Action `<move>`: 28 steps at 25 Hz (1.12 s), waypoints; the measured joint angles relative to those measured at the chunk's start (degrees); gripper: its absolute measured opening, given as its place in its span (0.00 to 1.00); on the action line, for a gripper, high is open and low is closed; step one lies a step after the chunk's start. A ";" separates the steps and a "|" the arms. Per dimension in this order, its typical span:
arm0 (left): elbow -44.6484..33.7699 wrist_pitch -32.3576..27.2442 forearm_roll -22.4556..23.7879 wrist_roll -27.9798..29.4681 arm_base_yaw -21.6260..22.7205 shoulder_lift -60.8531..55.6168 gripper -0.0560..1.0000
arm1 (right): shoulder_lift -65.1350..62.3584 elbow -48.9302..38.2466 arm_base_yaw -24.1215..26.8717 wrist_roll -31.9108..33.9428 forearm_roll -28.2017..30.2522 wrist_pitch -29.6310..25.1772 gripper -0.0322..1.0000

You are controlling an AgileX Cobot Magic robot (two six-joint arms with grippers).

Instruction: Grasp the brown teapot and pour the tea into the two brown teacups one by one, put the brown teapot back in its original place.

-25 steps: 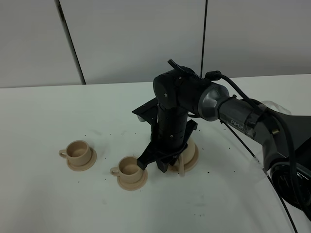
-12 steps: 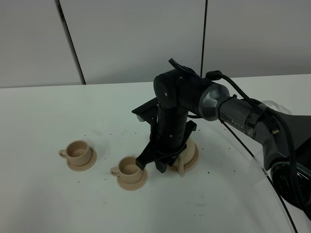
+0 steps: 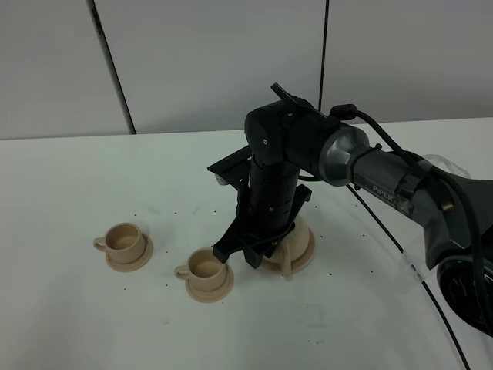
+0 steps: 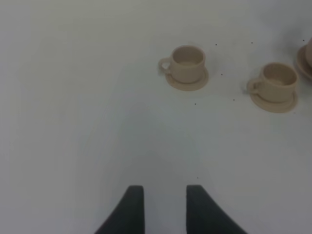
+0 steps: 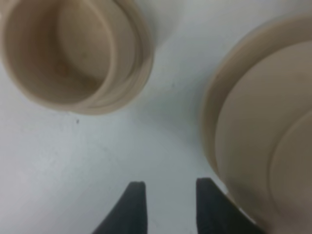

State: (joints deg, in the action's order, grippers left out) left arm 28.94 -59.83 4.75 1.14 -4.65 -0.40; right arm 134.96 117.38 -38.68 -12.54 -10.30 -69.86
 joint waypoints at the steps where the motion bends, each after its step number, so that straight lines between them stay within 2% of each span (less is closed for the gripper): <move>1: 0.00 0.00 0.00 0.00 0.00 0.00 0.32 | 0.00 0.00 0.00 0.00 0.05 0.00 0.27; 12: 0.00 0.00 0.00 0.08 0.00 0.00 0.32 | 0.00 0.00 0.00 -0.05 0.05 0.00 0.27; 28: 0.00 0.00 0.00 0.03 0.00 0.00 0.32 | -4.11 -5.80 0.00 0.18 -0.24 0.10 0.27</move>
State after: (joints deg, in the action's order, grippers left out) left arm 28.94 -59.83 4.75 1.17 -4.65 -0.40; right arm 130.86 111.58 -38.68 -12.36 -10.54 -69.76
